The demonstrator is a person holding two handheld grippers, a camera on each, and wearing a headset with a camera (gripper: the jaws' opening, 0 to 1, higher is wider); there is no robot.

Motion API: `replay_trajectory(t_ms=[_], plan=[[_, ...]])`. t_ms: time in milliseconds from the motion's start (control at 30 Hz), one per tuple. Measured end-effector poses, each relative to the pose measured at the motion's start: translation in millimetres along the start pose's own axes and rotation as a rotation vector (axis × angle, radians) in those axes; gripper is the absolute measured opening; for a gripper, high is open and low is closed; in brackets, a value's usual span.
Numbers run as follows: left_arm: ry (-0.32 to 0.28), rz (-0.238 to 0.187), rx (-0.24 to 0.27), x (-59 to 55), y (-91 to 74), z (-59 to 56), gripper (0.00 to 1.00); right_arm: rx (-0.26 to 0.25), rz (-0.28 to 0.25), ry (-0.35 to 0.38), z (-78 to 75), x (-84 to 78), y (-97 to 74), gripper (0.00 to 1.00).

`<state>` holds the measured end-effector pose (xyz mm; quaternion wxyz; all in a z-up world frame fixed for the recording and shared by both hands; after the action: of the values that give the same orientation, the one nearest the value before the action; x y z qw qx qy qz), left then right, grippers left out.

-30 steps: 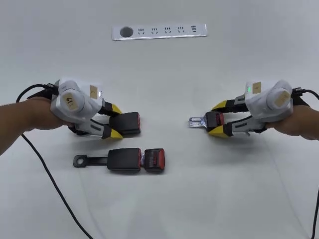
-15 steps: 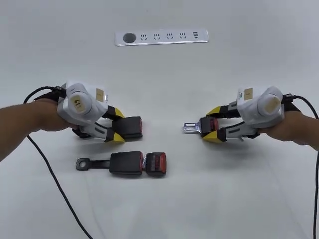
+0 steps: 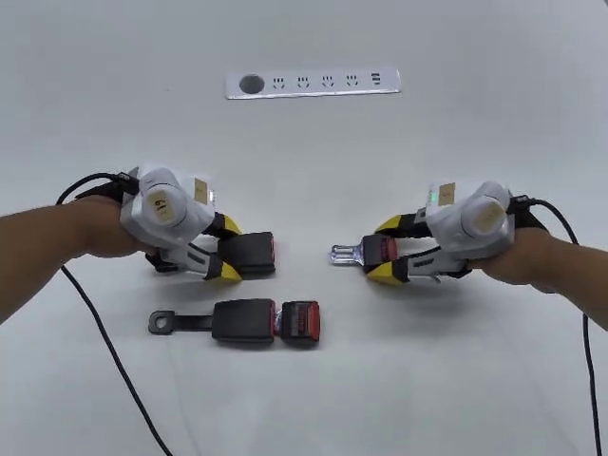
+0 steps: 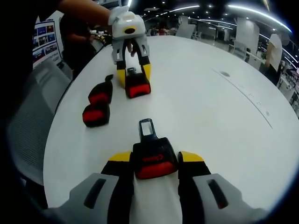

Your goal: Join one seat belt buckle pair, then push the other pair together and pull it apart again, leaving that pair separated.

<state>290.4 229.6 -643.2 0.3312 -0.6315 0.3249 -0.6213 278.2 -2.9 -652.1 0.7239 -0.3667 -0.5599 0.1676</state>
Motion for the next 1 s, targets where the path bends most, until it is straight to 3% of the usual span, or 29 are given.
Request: replay_trajectory(t_ms=[700, 833, 1000], plan=[[0.022, 0.065, -0.018, 0.3, -2.0, -1.9, 0.33, 0.031, -0.045, -0.013, 20.0, 40.7, 49.0, 0.36], [0.027, 0.075, -0.02, -0.2, -2.6, -2.7, 0.33, 0.048, -0.05, -0.034, 32.0, 49.0, 59.5, 0.36], [0.047, 0.081, -0.03, 0.2, -2.7, -3.4, 0.33, 0.046, -0.046, -0.027, 29.3, 50.0, 59.0, 0.35]])
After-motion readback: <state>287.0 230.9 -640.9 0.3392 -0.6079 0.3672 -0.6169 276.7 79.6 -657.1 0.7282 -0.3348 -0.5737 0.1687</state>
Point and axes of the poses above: the centre of the closed fingertips' face, and the gripper's own axes: y roughly forward along the fingers, z roughly to its left, x roughly out of its top, the point moved 6 cm from there along -y, roughly backward along the fingers, and after that the axes turned 4 degrees about y, right-handed, at the moved point
